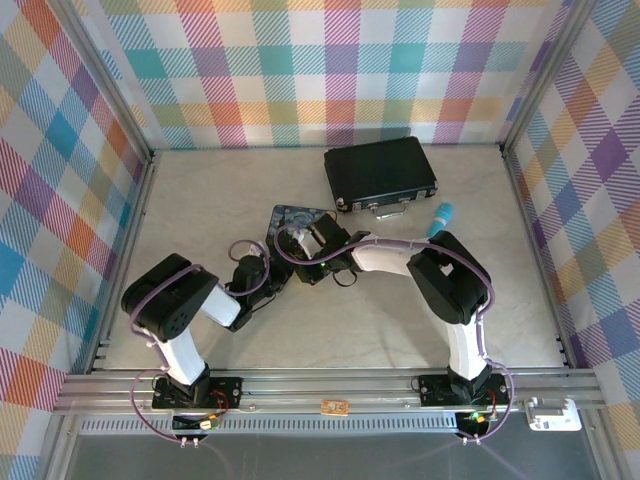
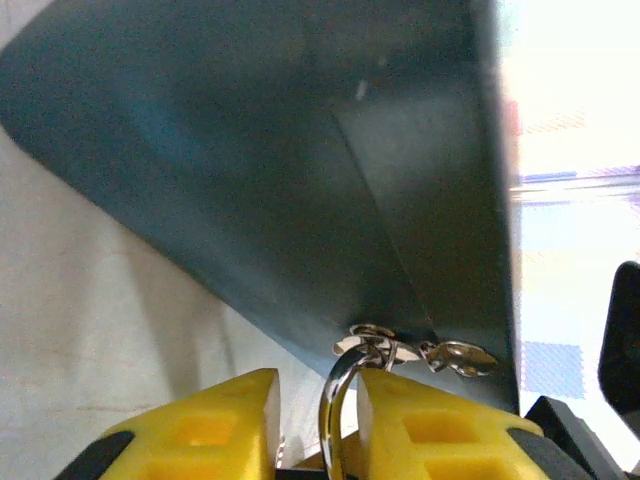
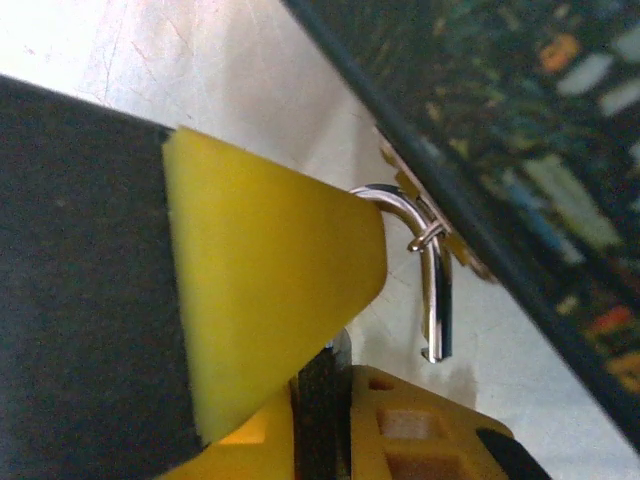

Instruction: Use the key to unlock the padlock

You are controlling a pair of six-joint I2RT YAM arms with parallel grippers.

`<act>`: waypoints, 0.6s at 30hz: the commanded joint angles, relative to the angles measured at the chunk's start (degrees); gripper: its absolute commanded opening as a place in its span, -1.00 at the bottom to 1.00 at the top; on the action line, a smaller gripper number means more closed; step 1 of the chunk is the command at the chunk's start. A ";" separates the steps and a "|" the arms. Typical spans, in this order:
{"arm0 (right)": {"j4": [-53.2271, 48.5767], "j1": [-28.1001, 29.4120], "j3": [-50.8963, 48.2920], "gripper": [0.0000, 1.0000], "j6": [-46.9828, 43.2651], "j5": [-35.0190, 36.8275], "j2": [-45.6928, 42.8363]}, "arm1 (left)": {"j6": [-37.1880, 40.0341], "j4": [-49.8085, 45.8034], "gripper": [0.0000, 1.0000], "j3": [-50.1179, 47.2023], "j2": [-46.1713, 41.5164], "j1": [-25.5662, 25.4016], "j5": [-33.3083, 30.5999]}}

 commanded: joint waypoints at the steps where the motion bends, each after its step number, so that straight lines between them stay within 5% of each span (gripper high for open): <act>1: 1.11 -0.35 -0.57 -1.00 0.76 -3.30 -1.25 | -1.86 9.64 -0.68 0.75 3.42 -0.41 0.46; 5: 1.08 -0.44 -0.56 -1.00 0.90 -3.33 -1.36 | -2.22 10.71 -1.00 0.79 5.95 -0.33 1.09; 8: 0.95 -0.45 -0.55 -0.97 0.84 -3.41 -1.75 | -2.39 11.01 -1.00 -0.12 6.31 -0.33 0.74; 18: -4.60 -0.49 -2.68 -0.03 13.02 4.21 -12.20 | -2.13 10.88 -1.00 -1.27 6.88 0.29 -0.45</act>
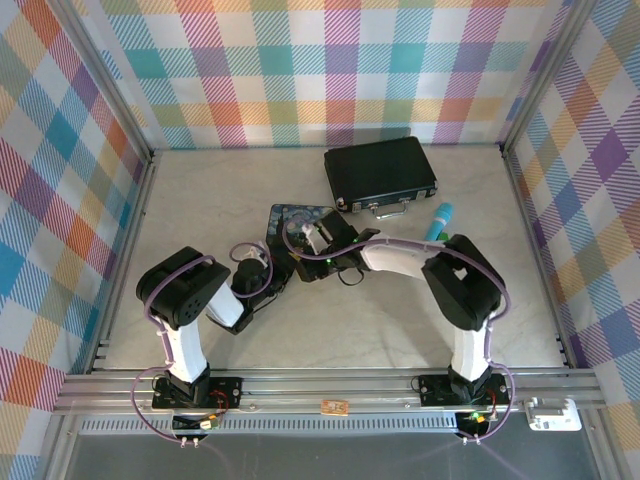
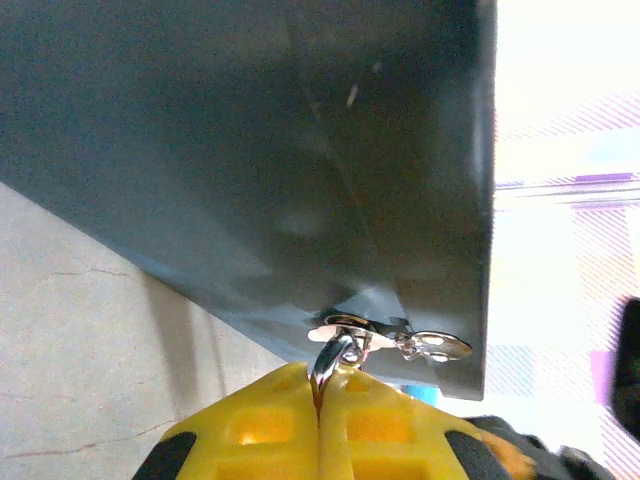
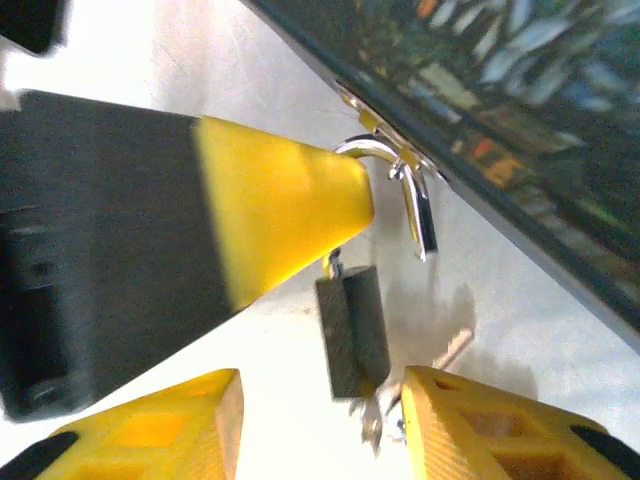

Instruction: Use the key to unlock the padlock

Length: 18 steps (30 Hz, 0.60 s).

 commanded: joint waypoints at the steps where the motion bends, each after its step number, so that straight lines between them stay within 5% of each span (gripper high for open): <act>1: -2.89 0.49 -0.67 0.03 7.87 4.74 -7.37 | -0.04 0.50 -1.00 -0.68 1.49 0.18 -0.83; 8: -8.29 -2.61 1.00 0.81 17.81 19.78 -11.12 | 1.56 -1.62 -1.00 -1.29 -0.73 0.31 -2.66; 18: -2.49 -6.36 7.88 0.96 20.69 16.87 -1.85 | 2.43 -11.74 -1.00 1.31 -6.03 0.36 -4.28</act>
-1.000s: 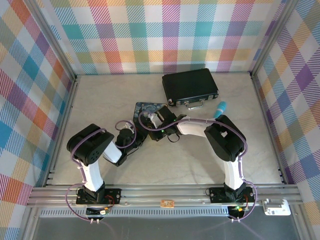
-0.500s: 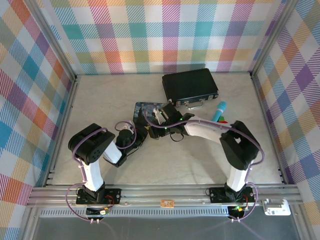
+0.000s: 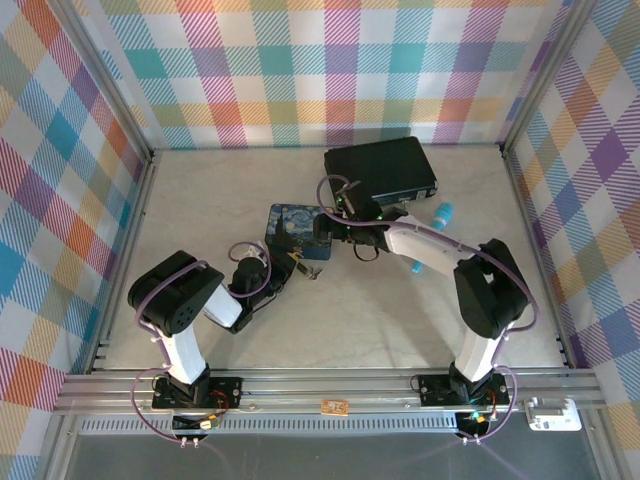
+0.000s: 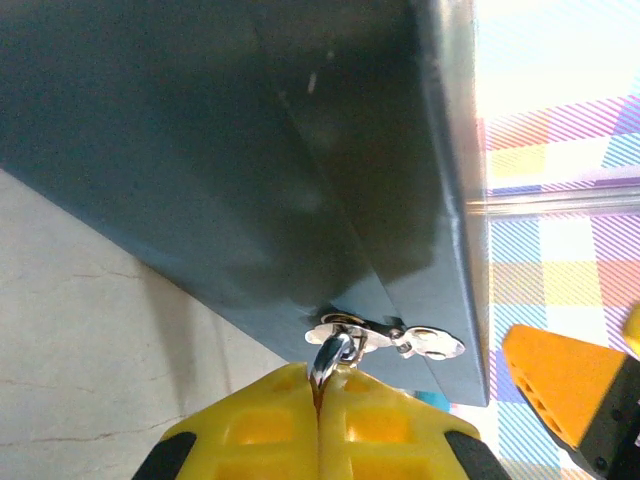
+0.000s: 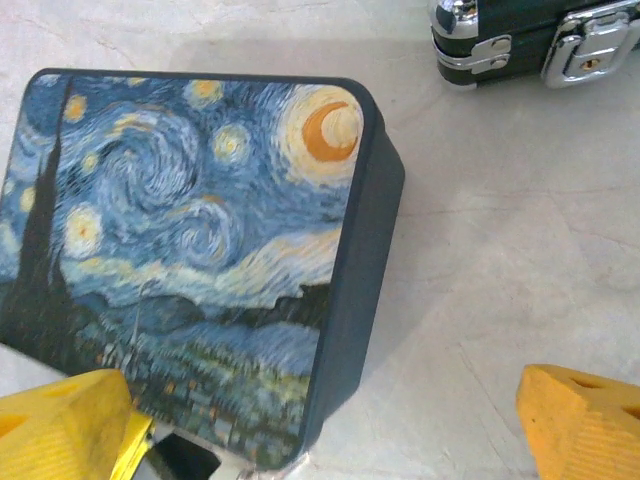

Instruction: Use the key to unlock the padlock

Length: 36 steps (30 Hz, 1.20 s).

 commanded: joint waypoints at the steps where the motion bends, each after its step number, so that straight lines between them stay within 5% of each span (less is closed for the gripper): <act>1: 2.83 0.74 3.86 0.96 2.00 -1.25 4.05 | 1.19 -6.23 -1.00 1.14 -2.43 0.27 -3.04; 25: 12.14 0.61 -2.08 0.92 15.50 -6.38 10.38 | -4.58 -6.48 -1.00 1.71 -3.20 -2.06 -25.27; 36: 13.66 0.61 -0.14 0.91 11.57 -11.28 9.09 | 0.53 -18.51 -1.00 2.35 -13.64 -2.02 -27.14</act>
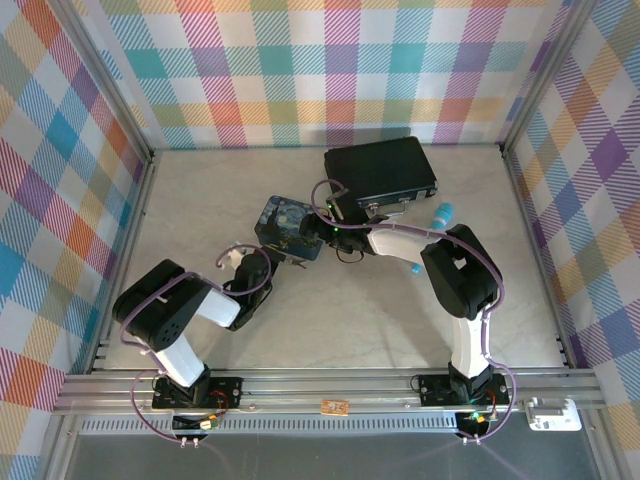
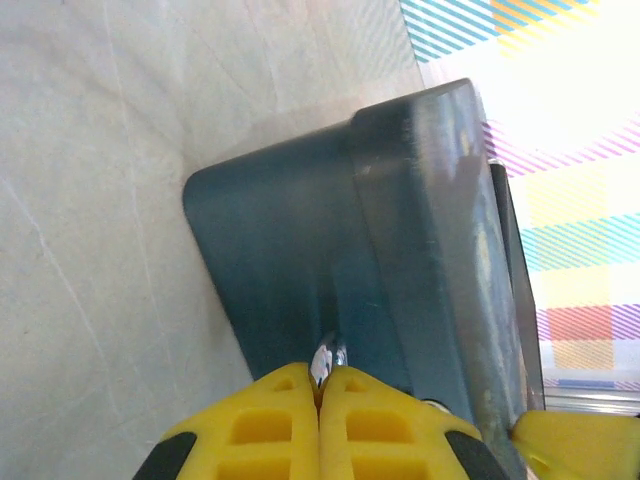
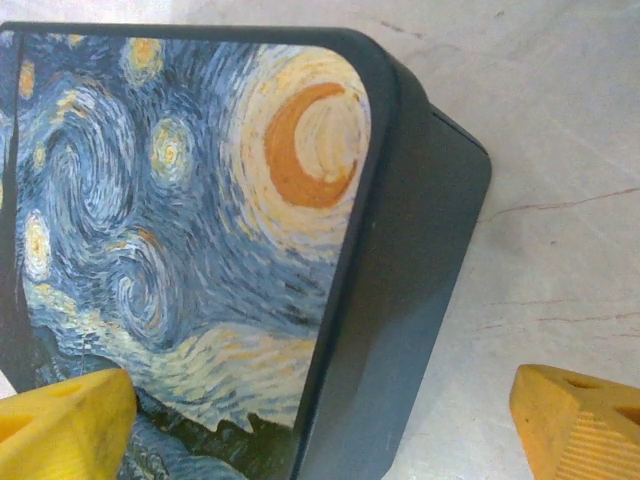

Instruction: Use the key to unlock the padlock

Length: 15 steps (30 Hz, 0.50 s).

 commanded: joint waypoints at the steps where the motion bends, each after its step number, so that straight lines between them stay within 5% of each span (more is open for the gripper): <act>1: -0.45 0.33 1.02 0.92 -3.86 -3.71 -1.11 | 4.44 -9.47 -1.00 1.60 -8.14 -0.36 -1.80; 7: -4.48 0.32 3.81 0.97 -10.88 -5.76 -5.13 | 13.42 -37.24 -1.00 5.84 -24.76 -0.44 -1.44; 15: -14.66 0.33 3.98 0.98 -19.60 -0.34 -12.53 | 18.53 -50.37 -1.00 7.85 -34.06 -0.62 7.34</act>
